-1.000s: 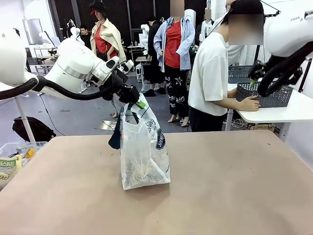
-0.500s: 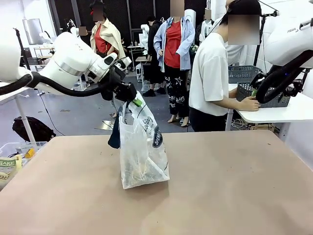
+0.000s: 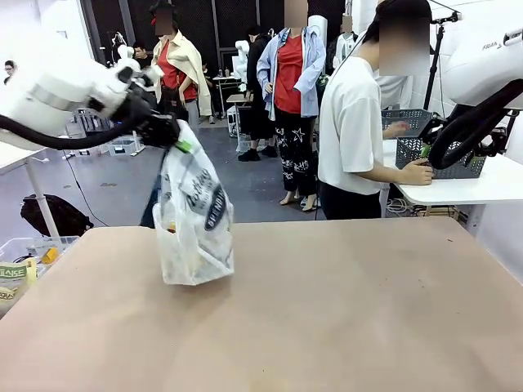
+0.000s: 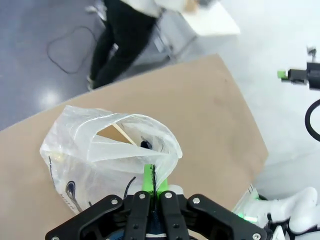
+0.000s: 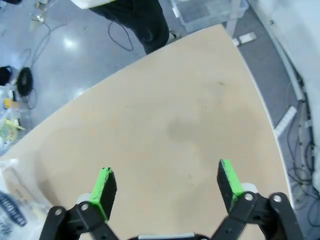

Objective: Transfer purchased items from the store into the shopping bag.
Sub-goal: Move the Reusable shopping bag to the right side of the table.

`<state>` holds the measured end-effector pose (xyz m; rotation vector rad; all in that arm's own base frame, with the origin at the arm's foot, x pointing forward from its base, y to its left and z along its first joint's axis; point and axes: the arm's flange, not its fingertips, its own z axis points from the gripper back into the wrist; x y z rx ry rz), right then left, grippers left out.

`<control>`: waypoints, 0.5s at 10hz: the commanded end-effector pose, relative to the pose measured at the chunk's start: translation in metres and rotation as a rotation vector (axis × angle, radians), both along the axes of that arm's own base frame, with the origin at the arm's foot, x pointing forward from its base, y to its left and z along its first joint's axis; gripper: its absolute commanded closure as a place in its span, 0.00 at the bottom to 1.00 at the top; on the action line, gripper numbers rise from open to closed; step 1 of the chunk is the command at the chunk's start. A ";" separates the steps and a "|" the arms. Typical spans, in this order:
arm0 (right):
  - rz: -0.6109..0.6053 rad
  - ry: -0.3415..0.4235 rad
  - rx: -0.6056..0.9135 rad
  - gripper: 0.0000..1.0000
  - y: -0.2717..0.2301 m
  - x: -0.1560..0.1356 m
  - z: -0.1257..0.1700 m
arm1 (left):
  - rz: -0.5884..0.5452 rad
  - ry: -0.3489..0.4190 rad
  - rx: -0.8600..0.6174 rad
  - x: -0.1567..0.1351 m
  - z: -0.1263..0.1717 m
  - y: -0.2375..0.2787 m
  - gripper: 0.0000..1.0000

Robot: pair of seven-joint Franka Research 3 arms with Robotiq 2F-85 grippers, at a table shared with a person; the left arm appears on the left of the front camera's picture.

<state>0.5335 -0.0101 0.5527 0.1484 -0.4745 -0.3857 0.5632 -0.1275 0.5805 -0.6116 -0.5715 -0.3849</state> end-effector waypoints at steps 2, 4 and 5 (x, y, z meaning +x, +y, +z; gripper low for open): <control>0.008 0.005 -0.022 0.00 0.001 0.000 -0.001 | 0.331 -0.059 0.001 -0.050 0.026 0.075 1.00; 0.008 0.005 -0.022 0.00 0.001 0.000 -0.001 | 0.440 -0.013 0.003 -0.069 0.034 0.136 1.00; 0.008 0.005 -0.022 0.00 0.001 0.000 -0.001 | 0.451 0.039 0.022 -0.069 0.034 0.156 1.00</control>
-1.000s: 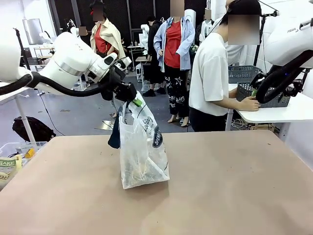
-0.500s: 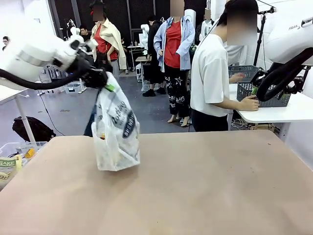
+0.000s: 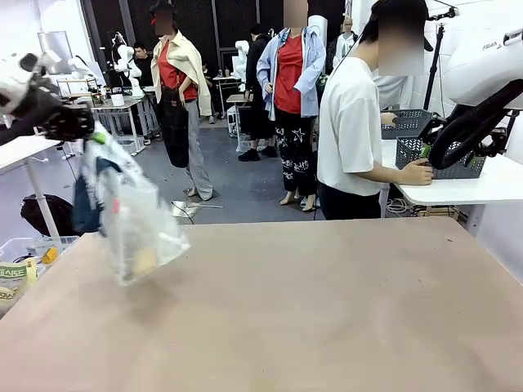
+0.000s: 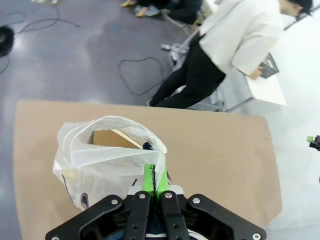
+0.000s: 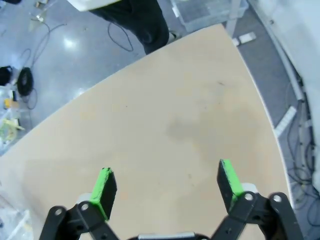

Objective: Transfer purchased items from the store into the shopping bag.
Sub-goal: Move the Reusable shopping bag to the right side of the table.

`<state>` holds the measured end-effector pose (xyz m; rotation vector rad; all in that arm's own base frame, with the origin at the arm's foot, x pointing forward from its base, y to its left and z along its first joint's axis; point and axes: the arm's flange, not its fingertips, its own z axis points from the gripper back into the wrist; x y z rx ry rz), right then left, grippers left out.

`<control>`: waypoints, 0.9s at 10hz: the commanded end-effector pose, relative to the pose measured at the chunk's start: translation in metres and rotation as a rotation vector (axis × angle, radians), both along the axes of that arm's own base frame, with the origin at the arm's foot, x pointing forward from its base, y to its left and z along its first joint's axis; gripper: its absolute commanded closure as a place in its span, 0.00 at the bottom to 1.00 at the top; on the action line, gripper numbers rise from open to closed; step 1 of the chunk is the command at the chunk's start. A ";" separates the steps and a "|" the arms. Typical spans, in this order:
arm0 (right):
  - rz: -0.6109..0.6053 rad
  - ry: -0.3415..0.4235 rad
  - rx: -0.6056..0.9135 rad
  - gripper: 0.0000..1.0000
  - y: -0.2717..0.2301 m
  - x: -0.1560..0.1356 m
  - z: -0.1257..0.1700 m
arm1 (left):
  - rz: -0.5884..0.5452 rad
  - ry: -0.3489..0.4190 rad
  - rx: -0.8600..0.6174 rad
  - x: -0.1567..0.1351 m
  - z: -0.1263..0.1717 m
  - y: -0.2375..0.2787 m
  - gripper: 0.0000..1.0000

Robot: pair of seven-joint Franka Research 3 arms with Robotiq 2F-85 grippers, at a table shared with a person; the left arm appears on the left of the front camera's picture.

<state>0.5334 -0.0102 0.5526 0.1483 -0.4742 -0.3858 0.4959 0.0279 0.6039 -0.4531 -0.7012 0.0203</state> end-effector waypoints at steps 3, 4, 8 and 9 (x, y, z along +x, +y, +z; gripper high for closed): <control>0.008 0.005 -0.022 0.00 0.001 0.000 -0.001 | 0.045 0.167 0.017 0.022 0.008 0.041 1.00; 0.008 0.005 -0.022 0.00 0.001 0.000 -0.001 | 0.071 0.207 0.005 0.031 0.005 0.054 1.00; 0.008 0.005 -0.022 0.00 0.001 0.000 -0.001 | 0.085 0.244 -0.006 0.044 0.012 0.074 0.52; 0.008 0.005 -0.022 0.00 0.001 0.000 -0.001 | 0.108 0.263 0.005 0.047 0.015 0.071 0.32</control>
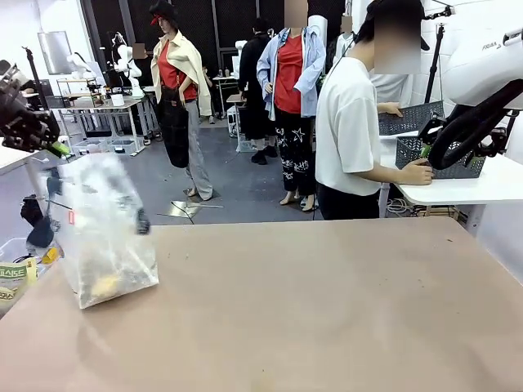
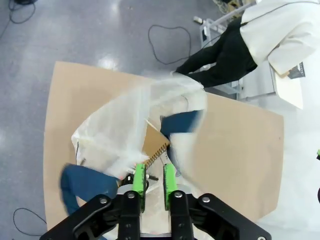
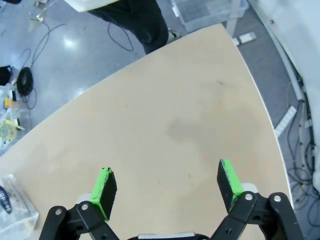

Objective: Transfer purchased items from the store into the shopping bag.
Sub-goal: Move the Reusable shopping bag to the right side of the table.

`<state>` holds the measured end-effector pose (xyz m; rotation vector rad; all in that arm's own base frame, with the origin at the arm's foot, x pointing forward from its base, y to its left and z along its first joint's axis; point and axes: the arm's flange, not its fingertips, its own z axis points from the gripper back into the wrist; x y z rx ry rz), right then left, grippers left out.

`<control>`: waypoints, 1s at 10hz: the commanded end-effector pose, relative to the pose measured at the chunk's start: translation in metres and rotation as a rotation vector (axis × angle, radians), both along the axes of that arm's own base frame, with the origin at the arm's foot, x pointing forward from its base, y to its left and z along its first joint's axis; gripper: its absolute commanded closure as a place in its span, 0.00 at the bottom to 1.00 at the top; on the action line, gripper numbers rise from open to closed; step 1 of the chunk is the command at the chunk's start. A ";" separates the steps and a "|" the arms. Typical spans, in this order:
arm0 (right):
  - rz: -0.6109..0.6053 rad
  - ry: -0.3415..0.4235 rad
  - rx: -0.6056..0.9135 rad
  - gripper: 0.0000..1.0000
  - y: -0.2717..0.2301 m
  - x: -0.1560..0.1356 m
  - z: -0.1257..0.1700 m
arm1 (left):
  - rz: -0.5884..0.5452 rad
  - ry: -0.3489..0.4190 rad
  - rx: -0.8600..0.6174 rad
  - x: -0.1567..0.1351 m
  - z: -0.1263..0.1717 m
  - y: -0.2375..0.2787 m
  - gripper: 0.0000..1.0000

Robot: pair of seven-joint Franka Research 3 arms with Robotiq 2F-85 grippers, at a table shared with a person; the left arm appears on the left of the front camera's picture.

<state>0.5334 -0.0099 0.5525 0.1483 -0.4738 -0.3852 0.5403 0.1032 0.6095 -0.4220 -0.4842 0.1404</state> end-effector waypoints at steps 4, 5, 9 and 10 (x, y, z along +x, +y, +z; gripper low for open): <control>0.008 0.004 -0.022 0.00 0.001 0.000 -0.001 | -0.041 -0.158 0.138 -0.012 0.051 -0.077 0.00; 0.008 0.004 -0.022 0.00 0.001 0.000 -0.001 | -0.109 -0.180 0.224 -0.019 0.056 -0.124 0.00; 0.008 0.004 -0.022 0.00 0.001 0.000 -0.001 | -0.319 -0.178 0.541 -0.017 0.019 -0.287 0.00; 0.008 0.004 -0.022 0.00 0.001 0.000 -0.001 | -0.409 -0.183 0.614 -0.013 0.004 -0.316 0.00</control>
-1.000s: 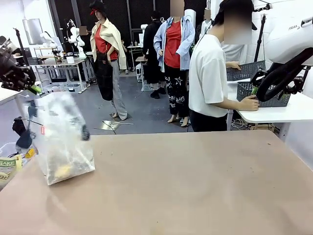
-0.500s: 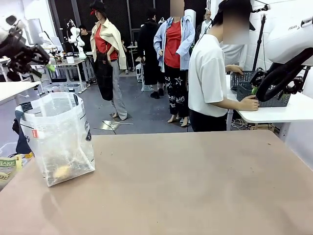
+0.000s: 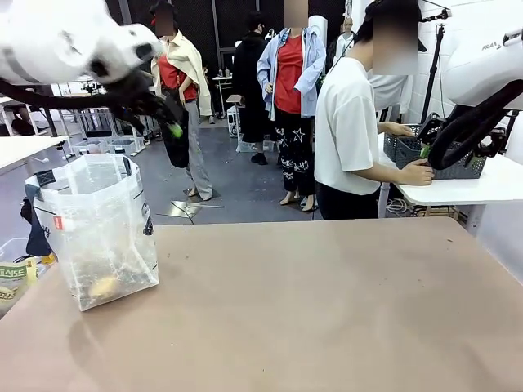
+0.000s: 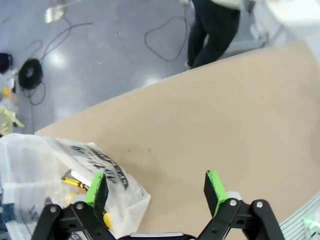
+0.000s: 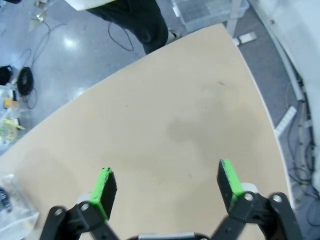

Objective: Transfer purchased items from the store into the shopping bag.
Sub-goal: Move the Reusable shopping bag to the right side of the table.

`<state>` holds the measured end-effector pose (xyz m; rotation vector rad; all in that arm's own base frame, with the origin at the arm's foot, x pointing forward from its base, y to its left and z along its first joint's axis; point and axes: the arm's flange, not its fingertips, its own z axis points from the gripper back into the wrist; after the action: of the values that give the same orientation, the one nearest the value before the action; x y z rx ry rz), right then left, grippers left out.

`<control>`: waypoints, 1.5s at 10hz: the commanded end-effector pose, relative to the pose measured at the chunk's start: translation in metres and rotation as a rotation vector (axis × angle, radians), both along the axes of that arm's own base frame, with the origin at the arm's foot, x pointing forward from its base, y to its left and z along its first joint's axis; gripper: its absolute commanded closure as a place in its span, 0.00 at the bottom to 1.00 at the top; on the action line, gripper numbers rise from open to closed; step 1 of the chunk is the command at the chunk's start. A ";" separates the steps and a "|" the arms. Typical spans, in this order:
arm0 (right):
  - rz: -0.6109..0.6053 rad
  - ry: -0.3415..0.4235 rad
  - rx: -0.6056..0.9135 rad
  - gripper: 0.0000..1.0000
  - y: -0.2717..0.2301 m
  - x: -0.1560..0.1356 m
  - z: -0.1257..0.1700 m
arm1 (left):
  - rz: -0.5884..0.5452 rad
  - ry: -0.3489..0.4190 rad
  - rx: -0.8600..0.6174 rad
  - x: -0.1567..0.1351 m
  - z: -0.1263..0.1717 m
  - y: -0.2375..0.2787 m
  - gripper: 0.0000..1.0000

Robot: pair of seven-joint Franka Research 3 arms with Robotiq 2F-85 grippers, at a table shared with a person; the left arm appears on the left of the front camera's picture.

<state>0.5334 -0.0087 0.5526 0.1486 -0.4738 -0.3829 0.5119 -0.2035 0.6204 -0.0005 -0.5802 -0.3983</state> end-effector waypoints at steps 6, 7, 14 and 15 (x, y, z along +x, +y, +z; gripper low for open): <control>0.006 0.004 -0.022 0.00 -0.001 0.000 -0.001 | -0.133 0.120 0.217 0.048 -0.079 -0.055 0.00; 0.006 0.004 -0.022 0.00 -0.001 0.000 -0.001 | -0.133 0.120 0.217 0.048 -0.079 -0.055 0.00; 0.006 0.004 -0.022 0.00 -0.001 0.000 -0.001 | -0.133 0.120 0.217 0.048 -0.079 -0.055 0.00; 0.006 0.004 -0.022 0.00 -0.001 0.000 -0.001 | -0.133 0.120 0.217 0.048 -0.079 -0.055 0.00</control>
<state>0.5334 -0.0089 0.5524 0.1485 -0.4733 -0.3834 0.5654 -0.2612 0.5434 0.1526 -0.3954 -0.6052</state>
